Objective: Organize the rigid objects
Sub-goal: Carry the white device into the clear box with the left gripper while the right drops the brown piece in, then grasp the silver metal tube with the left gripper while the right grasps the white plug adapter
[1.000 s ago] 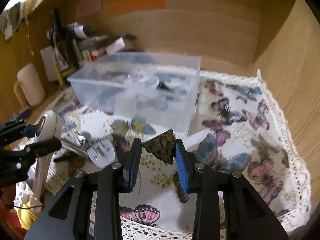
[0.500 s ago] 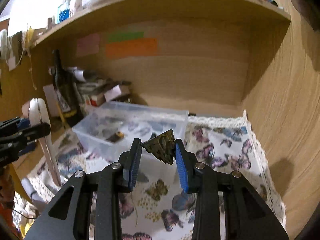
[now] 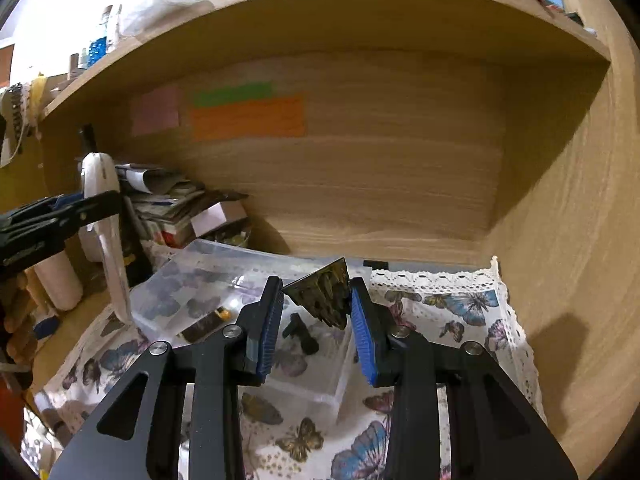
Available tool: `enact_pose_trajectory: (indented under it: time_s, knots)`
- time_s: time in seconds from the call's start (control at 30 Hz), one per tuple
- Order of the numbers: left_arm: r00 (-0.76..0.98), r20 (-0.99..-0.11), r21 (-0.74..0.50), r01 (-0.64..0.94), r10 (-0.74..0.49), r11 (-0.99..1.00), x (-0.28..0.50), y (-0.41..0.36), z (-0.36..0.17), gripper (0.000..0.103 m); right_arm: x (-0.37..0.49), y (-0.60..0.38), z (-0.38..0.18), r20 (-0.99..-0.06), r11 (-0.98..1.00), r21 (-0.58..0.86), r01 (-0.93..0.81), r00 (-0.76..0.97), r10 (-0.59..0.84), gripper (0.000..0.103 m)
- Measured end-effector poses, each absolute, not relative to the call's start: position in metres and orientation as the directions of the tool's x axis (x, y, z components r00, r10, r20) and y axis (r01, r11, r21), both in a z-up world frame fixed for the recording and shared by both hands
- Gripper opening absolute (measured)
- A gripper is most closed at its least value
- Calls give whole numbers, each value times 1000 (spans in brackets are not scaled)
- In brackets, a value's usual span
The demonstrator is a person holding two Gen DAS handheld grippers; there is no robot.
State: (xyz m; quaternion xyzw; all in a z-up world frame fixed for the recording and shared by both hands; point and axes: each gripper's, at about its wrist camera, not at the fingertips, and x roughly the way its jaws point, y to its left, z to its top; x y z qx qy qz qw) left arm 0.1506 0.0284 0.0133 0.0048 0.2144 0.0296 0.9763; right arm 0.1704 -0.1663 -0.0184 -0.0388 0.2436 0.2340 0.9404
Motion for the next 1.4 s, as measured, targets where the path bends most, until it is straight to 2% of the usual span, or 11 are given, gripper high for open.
enact_pose_trajectory:
  time_s: [0.1,0.3,0.53,0.7,1.0,1.03,1.13,1.17,1.27,1.4]
  knots:
    - [903,-421,43,-78,89,996,168,30,6,41,182,-160,-22,-490,885,45,-464,762,424,31]
    - [885,-461,71,-37,66,997,197,24,-17,41,204,-142,-39,-542,872,38,-487,724,428,31]
    - [832,-552,129,28,49,991,224,4,-49,41,223,-115,-72,-620,856,9,-518,668,411,31]
    - [785,-620,102,82,-1,991,239,-3,-66,41,232,-107,-87,-660,852,2,-523,639,394,31]
    - [732,-680,50,89,-32,995,250,-3,-80,41,234,-105,-92,-700,832,27,-555,583,412,31]
    - [734,-678,44,85,-33,995,249,-2,-78,42,233,-106,-91,-699,831,29,-556,583,414,32]
    - [754,-655,25,83,-46,996,239,2,-66,48,231,-109,-85,-687,838,27,-545,599,412,44]
    - [761,-647,20,83,-50,996,236,4,-62,53,229,-109,-83,-677,840,25,-543,609,414,46]
    - [782,-620,9,79,-56,997,223,8,-50,57,219,-113,-70,-647,846,5,-534,643,410,48]
    - [803,-591,-27,80,-80,996,201,15,-33,65,202,-121,-52,-603,851,2,-526,678,420,56]
